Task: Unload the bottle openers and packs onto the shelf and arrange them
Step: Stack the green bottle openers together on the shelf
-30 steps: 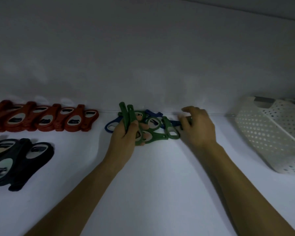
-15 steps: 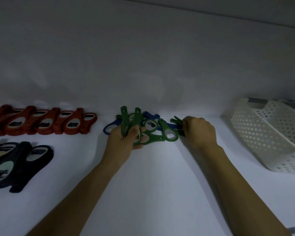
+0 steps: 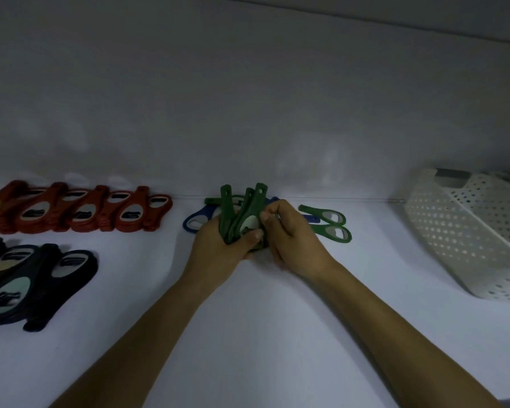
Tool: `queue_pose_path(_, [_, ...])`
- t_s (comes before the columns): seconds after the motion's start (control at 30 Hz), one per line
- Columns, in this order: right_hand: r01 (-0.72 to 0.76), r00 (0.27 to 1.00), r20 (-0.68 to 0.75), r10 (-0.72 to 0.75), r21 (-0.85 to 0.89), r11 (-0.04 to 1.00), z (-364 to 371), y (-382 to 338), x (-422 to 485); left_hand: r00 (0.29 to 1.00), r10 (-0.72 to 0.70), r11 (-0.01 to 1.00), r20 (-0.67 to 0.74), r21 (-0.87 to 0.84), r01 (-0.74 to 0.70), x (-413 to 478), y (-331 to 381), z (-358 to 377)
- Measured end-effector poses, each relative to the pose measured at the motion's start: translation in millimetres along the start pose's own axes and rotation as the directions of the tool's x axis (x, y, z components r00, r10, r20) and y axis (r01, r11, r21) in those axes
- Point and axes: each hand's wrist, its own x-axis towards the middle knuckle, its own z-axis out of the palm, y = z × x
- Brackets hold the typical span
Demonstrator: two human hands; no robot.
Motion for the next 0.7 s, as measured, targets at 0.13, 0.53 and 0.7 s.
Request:
queue_pose_path(0.13, [-0.024,0.965,-0.259,-0.051,-0.276,0.961,-15.7,7.7,7.2,0.997,-0.066,0.998,-0.042,0.004,0.066,1.9,-5.3,-2.3])
queue_pose_path(0.53, [-0.357,0.931,-0.352,0.094,-0.832,0.426,-74.4,42.5,18.4,0.993,-0.108,0.993,-0.048,-0.055,0.106,0.3,1.5,-0.4])
queue_pose_path(0.7, [-0.364,0.93,-0.286,0.23,-0.802,0.474,-82.1,43.3,16.6,0.994,-0.104,0.993,-0.038,-0.055,0.102,-0.8,2.9,-0.6])
